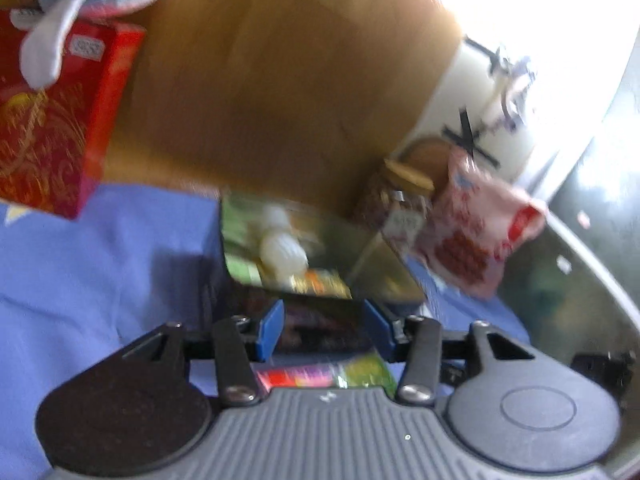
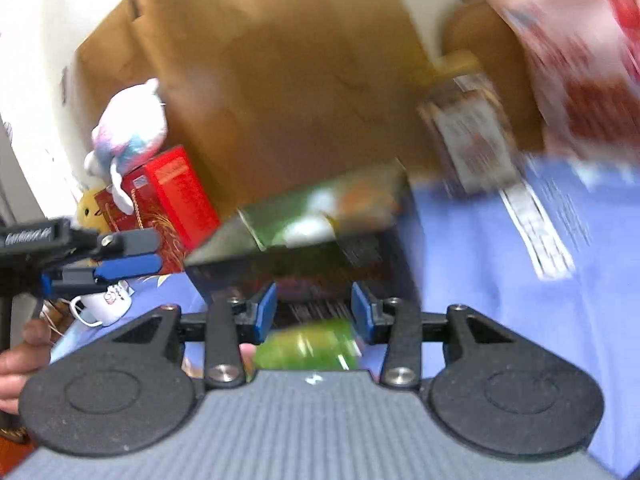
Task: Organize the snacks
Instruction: 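Grasp the green stick packet with the right gripper and drop it into the tin, then grasp the green translucent pickle bag with the right gripper, place it in the tin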
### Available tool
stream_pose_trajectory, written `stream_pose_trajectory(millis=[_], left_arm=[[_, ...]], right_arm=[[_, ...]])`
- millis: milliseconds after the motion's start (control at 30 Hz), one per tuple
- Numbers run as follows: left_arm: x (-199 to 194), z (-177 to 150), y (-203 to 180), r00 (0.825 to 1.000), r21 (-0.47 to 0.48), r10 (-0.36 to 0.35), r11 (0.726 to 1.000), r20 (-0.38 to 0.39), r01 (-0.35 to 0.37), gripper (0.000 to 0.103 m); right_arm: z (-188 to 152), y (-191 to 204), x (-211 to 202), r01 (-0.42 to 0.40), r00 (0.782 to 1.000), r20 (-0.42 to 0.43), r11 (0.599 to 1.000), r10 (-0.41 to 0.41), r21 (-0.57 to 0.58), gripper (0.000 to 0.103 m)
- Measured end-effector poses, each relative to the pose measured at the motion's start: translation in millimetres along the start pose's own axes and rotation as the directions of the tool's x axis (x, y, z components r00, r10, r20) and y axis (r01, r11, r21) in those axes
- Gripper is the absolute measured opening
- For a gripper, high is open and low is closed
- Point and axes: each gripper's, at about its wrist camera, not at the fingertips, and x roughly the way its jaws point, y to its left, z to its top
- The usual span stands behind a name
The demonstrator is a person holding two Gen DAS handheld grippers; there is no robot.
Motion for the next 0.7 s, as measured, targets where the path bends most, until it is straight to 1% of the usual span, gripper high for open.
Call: stream_pose_trajectory(millis=[33, 100, 167, 233, 267, 333, 400, 467, 500, 600, 667, 700], left_arm=[[3.8, -3.7, -1.5, 1.000, 0.005, 0.012, 1.000, -0.019, -0.012, 0.045], [12.4, -11.6, -0.5, 0.998, -0.009, 0.025, 1.000, -0.057, -0.026, 0.045], [18.3, -17.2, 0.8, 0.995, -0.047, -0.011, 0.999, -0.096, 0.006, 0.045], [21.7, -21.8, -1.4, 0.992, -0.067, -0.047, 0.997, -0.116, 0.039, 0.045], [23.6, -24.7, -3.1, 0.990, -0.072, -0.063, 0.996, -0.129, 0.054, 0.045], [31.6, -30.2, -11.9, 0.980, -0.069, -0.099, 0.994, -0.171, 0.089, 0.045], [43.2, -36.5, -21.3, 0.972, -0.051, -0.092, 0.995, -0.217, 0.083, 0.045], [54.1, -42.7, -26.6, 0.966, -0.024, -0.052, 0.999, -0.254, 0.048, 0.045], [54.6, -44.9, -27.2, 0.970, -0.020, -0.045, 0.999, -0.239, 0.042, 0.046], [53.9, -46.1, -27.1, 0.969, -0.033, -0.052, 0.998, -0.241, 0.045, 0.046], [51.1, -45.7, -25.6, 0.969, -0.046, -0.059, 0.998, -0.240, 0.049, 0.046], [48.9, -45.1, -24.8, 0.969, -0.051, -0.064, 0.997, -0.240, 0.053, 0.048]], right_arm=[[-4.6, -3.3, -4.5, -0.002, 1.000, -0.007, 1.000, 0.002, 0.021, 0.045], [-9.8, -4.0, -8.4, 0.000, 1.000, -0.022, 1.000, 0.000, 0.023, 0.045], [-14.4, -3.6, -9.0, 0.004, 0.999, -0.052, 1.000, -0.004, 0.003, 0.045], [-21.6, -5.8, -9.7, 0.018, 0.997, -0.076, 1.000, -0.019, -0.009, 0.045], [-24.5, -6.6, -8.9, 0.014, 0.996, -0.090, 1.000, -0.015, -0.008, 0.046], [-28.8, -9.2, -10.0, -0.024, 0.995, -0.101, 0.999, 0.027, 0.025, 0.046], [-31.1, -6.1, -9.2, -0.048, 0.992, -0.115, 0.998, 0.051, 0.030, 0.046], [-33.1, -0.1, -9.7, -0.065, 0.990, -0.127, 0.998, 0.065, 0.002, 0.046], [-33.6, 1.6, -10.8, -0.084, 0.988, -0.128, 0.996, 0.083, 0.003, 0.046], [-33.0, 4.3, -12.4, -0.110, 0.985, -0.135, 0.994, 0.107, -0.016, 0.046], [-32.5, 4.2, -11.9, -0.107, 0.984, -0.147, 0.993, 0.100, -0.042, 0.047], [-32.5, 4.0, -12.5, -0.099, 0.985, -0.150, 0.993, 0.089, -0.062, 0.051]])
